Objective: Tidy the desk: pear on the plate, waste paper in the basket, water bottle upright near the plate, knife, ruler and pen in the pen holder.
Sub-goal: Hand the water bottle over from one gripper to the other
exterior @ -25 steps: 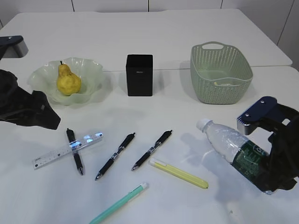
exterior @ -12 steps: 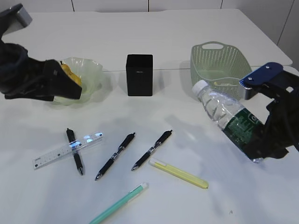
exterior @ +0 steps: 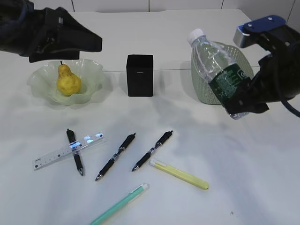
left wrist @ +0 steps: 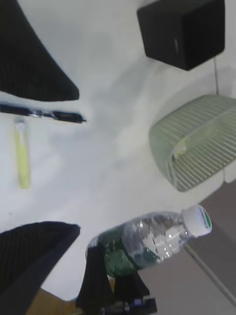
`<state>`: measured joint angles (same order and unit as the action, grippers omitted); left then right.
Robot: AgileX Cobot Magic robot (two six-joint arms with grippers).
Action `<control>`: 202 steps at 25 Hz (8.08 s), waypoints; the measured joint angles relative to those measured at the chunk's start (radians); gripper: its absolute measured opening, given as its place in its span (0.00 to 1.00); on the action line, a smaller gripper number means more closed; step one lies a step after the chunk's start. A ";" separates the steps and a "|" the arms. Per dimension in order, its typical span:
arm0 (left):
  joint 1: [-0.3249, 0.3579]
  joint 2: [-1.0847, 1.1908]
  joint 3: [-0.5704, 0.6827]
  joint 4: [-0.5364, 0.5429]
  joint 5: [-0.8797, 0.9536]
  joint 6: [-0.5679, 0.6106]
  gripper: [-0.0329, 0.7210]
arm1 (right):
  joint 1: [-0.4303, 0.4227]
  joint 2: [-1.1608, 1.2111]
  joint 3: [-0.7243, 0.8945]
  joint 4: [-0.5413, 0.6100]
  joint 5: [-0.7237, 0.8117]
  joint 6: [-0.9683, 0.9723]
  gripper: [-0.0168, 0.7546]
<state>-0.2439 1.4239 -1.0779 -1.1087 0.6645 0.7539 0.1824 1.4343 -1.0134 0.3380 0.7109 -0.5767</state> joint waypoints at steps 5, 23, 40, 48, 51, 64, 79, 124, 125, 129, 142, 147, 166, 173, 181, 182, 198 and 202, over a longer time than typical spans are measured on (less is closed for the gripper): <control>0.000 0.000 0.000 -0.254 0.030 0.188 0.76 | 0.000 0.000 -0.066 0.082 -0.032 0.000 0.58; 0.000 0.000 0.000 -0.631 0.148 0.418 0.76 | 0.000 0.000 -0.144 0.313 -0.040 -0.059 0.58; 0.000 0.011 0.000 -0.631 0.183 0.420 0.76 | 0.000 0.000 -0.144 0.522 0.019 -0.296 0.58; 0.000 0.011 0.000 -0.603 0.203 0.426 0.76 | 0.073 0.002 -0.158 0.592 0.040 -0.433 0.58; 0.000 0.011 0.000 -0.601 0.220 0.438 0.76 | 0.098 0.006 -0.192 0.599 0.051 -0.442 0.58; -0.023 0.014 -0.012 -0.650 0.234 0.558 0.81 | 0.152 0.008 -0.292 0.609 0.077 -0.448 0.58; -0.061 0.062 -0.133 -0.660 0.139 0.604 0.83 | 0.155 0.012 -0.292 0.634 0.096 -0.448 0.58; -0.122 0.114 -0.212 -0.668 0.077 0.604 0.58 | 0.155 0.014 -0.308 0.674 0.100 -0.482 0.59; -0.122 0.114 -0.212 -0.668 0.077 0.604 0.58 | 0.155 0.015 -0.308 0.674 0.100 -0.483 0.59; -0.122 0.114 -0.212 -0.668 0.075 0.604 0.58 | 0.155 0.020 -0.308 0.680 0.100 -0.485 0.59; -0.122 0.114 -0.212 -0.668 0.075 0.604 0.58 | 0.153 0.021 -0.308 0.687 0.100 -0.492 0.59; -0.122 0.114 -0.212 -0.668 0.075 0.604 0.58 | 0.153 0.021 -0.308 0.687 0.100 -0.492 0.61; -0.122 0.114 -0.212 -0.670 0.073 0.601 0.56 | 0.153 0.021 -0.308 0.696 0.098 -0.492 0.79; -0.122 0.114 -0.212 -0.648 0.069 0.601 0.55 | 0.153 0.021 -0.314 0.715 0.086 -0.496 0.80; -0.122 0.120 -0.212 -0.640 0.034 0.603 0.55 | 0.153 0.021 -0.316 0.704 0.058 -0.502 0.80; -0.122 0.122 -0.212 -0.636 0.023 0.603 0.55 | 0.153 0.021 -0.316 0.704 0.058 -0.502 0.80; -0.006 0.123 -0.212 -0.609 -0.086 0.604 0.55 | 0.153 0.021 -0.316 0.614 0.026 -0.505 0.79; 0.031 0.123 -0.212 -0.536 -0.117 0.604 0.55 | 0.153 0.021 -0.316 0.596 0.015 -0.505 0.79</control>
<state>-0.2131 1.5468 -1.2898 -1.6444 0.5478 1.3577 0.3354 1.4551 -1.3293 0.9342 0.7262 -1.0813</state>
